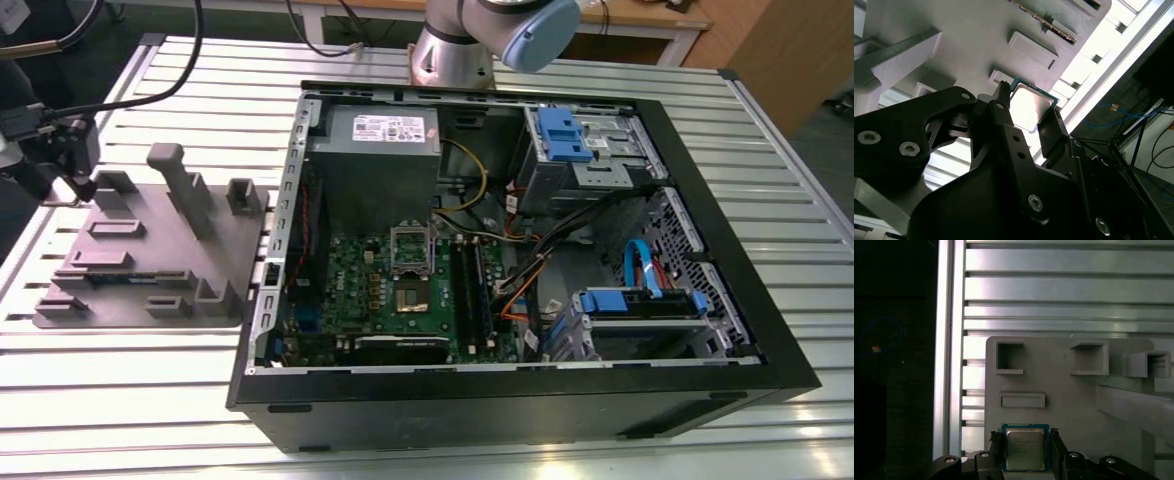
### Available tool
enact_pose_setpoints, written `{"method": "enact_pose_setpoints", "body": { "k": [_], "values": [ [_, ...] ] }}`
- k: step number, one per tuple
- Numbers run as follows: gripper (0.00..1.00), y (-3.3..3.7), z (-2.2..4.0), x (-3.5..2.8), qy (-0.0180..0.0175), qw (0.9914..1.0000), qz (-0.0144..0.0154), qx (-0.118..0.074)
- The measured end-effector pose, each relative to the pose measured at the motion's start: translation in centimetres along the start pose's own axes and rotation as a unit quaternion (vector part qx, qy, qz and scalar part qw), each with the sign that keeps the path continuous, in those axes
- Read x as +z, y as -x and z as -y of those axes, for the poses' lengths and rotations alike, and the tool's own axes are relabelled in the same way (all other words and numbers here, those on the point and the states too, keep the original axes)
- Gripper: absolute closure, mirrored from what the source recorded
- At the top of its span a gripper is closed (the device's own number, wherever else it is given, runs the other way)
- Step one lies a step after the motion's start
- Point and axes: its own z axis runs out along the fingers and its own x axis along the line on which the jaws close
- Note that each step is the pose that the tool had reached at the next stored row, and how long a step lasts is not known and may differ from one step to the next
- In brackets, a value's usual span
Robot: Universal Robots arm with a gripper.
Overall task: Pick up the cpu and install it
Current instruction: 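Pick up the cpu and move it towards the insertion slot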
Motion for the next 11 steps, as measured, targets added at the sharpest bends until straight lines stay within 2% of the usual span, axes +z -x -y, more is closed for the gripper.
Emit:
{"method": "enact_pose_setpoints", "body": {
  "k": [11],
  "values": [
    [0.53, 0.0, -0.02, -0.31, 0.0, 1.0, -0.0001, 0.0]
  ]
}}
